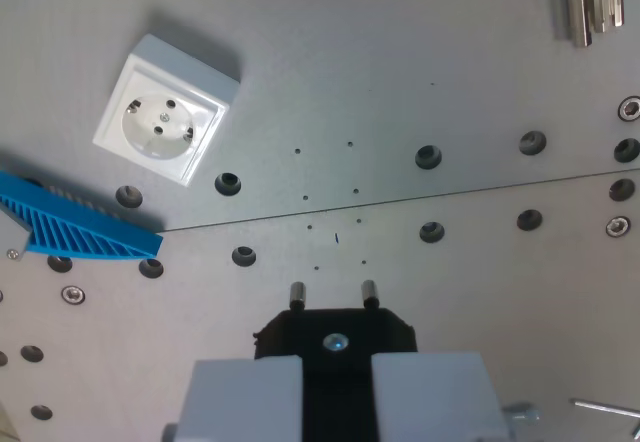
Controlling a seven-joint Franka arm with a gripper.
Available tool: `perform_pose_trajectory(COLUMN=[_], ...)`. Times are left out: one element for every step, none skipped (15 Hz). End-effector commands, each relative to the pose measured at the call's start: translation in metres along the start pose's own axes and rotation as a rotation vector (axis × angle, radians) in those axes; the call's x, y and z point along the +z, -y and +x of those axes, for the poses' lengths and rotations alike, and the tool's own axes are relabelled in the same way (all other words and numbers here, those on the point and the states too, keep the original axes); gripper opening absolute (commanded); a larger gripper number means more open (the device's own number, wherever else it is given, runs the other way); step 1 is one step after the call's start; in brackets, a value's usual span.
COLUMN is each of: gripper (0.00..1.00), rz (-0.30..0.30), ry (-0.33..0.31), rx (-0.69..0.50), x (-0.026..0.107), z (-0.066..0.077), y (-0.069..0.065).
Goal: Move above the white socket
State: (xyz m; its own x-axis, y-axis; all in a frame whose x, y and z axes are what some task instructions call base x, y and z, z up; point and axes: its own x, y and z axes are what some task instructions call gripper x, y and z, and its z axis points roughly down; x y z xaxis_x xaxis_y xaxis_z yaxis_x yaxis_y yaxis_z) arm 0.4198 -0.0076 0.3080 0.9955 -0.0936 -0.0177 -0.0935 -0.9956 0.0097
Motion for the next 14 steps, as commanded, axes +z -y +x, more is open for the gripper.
perform_pose_trajectory(gripper=[0.0,0.0,0.0,0.0,0.0,0.0,0.0,0.0,0.0,0.0,0.0,0.0,0.0,0.0], rz=[0.01,0.011,0.012,0.012,0.011,0.011,0.01,0.009,0.007,0.006,0.005,0.005,0.005,0.006], ry=[-0.066,-0.073,-0.08,-0.086,-0.091,-0.096,-0.096,-0.098,-0.096,-0.093,-0.094,-0.092,-0.088,-0.088], rx=[-0.134,-0.152,-0.175,-0.195,-0.22,-0.242,-0.27,-0.293,-0.32,-0.346,-0.375,-0.403,-0.428,-0.453], x=[0.012,0.015,0.019,0.022,0.026,0.03,0.033,0.037,0.041,0.046,0.05,0.054,0.059,0.064], z=[-0.003,-0.004,-0.004,-0.005,-0.006,-0.006,-0.007,-0.008,-0.009,-0.009,-0.01,-0.01,-0.011,-0.011], y=[0.004,0.005,0.006,0.008,0.009,0.011,0.013,0.015,0.016,0.018,0.021,0.023,0.025,0.028])
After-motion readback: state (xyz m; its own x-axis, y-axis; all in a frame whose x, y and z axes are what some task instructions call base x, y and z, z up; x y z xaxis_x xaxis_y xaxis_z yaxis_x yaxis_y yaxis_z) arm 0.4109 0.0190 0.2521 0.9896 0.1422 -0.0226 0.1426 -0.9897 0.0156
